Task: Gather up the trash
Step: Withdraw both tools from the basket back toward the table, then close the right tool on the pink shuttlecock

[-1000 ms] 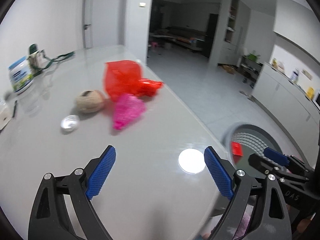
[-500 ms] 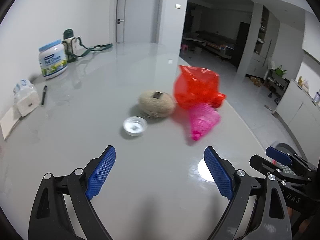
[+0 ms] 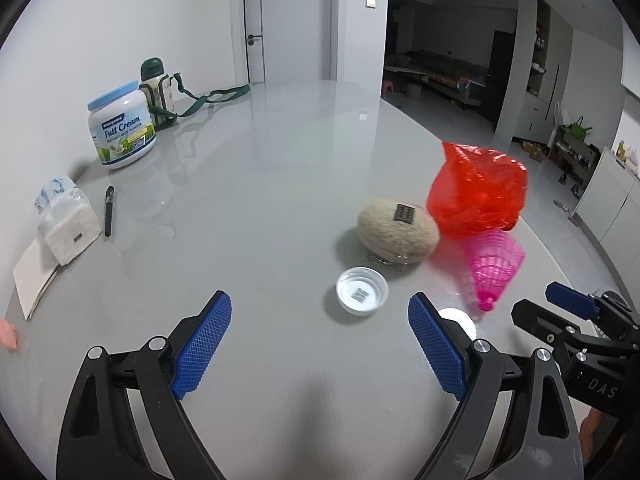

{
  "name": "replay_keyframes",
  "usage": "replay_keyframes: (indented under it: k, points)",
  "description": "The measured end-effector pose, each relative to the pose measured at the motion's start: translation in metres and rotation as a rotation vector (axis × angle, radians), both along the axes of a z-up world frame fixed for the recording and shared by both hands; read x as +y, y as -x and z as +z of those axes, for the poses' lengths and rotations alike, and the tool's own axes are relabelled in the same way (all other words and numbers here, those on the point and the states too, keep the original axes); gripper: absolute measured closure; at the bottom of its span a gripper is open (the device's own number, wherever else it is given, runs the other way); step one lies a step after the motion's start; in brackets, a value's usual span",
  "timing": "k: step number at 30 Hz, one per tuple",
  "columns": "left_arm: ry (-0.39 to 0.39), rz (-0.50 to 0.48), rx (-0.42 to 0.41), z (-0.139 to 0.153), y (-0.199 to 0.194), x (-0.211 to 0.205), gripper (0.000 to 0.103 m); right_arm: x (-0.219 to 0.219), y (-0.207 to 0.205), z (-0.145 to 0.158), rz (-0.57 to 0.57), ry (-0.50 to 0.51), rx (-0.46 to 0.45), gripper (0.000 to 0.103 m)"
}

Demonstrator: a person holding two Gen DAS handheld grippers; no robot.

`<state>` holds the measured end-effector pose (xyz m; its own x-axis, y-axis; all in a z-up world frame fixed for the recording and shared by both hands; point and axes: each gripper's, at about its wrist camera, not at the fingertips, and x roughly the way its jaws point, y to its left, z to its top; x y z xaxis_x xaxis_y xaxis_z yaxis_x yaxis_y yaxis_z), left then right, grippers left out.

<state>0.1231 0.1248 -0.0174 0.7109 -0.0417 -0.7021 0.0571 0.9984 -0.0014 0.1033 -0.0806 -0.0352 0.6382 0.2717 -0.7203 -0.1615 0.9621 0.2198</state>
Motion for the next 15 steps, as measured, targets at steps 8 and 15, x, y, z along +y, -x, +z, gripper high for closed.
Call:
replay_keyframes:
  k: [8, 15]
  points:
    - [-0.014, -0.033, 0.022, -0.008, -0.027, 0.004, 0.014, 0.005, -0.015, -0.002, -0.046, 0.01, 0.017, 0.036]
    - [-0.008, -0.069, 0.023, -0.012, -0.043, 0.003, 0.014, 0.004, -0.02, -0.005, -0.098, 0.021, 0.037, 0.035]
